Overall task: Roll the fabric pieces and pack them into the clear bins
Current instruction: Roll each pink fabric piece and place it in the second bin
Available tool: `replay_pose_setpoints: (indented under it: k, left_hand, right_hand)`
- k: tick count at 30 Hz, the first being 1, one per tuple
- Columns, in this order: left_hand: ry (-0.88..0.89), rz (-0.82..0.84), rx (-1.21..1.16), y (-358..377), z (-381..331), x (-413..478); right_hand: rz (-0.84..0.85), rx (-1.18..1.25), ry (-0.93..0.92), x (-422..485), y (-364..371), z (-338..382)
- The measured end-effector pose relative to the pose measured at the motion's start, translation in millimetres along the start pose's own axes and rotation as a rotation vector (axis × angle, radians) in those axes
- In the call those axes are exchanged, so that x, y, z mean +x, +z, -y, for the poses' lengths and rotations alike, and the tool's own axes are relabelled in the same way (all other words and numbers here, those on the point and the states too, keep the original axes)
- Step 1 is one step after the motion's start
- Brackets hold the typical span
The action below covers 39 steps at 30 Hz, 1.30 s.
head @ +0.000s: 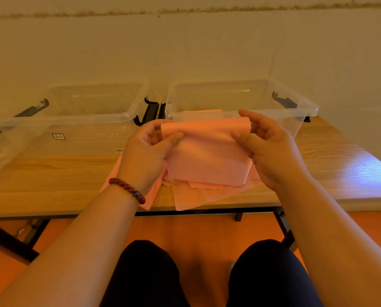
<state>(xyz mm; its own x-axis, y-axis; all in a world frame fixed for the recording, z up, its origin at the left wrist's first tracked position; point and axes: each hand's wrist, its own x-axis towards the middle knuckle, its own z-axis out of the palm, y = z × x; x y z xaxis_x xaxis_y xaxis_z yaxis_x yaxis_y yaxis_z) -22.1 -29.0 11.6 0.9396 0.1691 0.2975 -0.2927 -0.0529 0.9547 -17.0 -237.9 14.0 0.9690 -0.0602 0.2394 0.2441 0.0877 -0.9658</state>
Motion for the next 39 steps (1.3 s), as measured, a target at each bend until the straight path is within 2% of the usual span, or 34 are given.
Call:
replay_pose_setpoints:
  k: [8, 14, 17, 20, 25, 29, 39]
  left_hand:
    - [-0.081, 0.033, -0.084, -2, -5, -1]
    - [-0.088, 0.038, -0.073, 1, -5, -3]
    - [-0.043, -0.004, -0.046, 3, -7, -4]
    - [-0.049, 0.031, -0.064, 5, -8, -4]
    - [-0.069, 0.028, 0.025, 1, -6, -7]
    - [-0.076, -0.013, -0.014, -1, -7, -6]
    - [-0.002, 0.08, -0.061, -3, -10, -12]
  right_hand:
    - [-0.063, -0.139, -0.045, -5, -1, 1]
    - [-0.076, 0.016, 0.018, -7, 3, 3]
    - [-0.088, 0.037, 0.047, -6, 3, 3]
    - [-0.093, 0.029, 0.059, -5, 2, 2]
    - [-0.031, -0.005, 0.02, -6, -2, 4]
    - [0.044, -0.043, 0.014, -9, 0, 5]
    - [-0.071, -0.07, 0.005, -8, 4, 5]
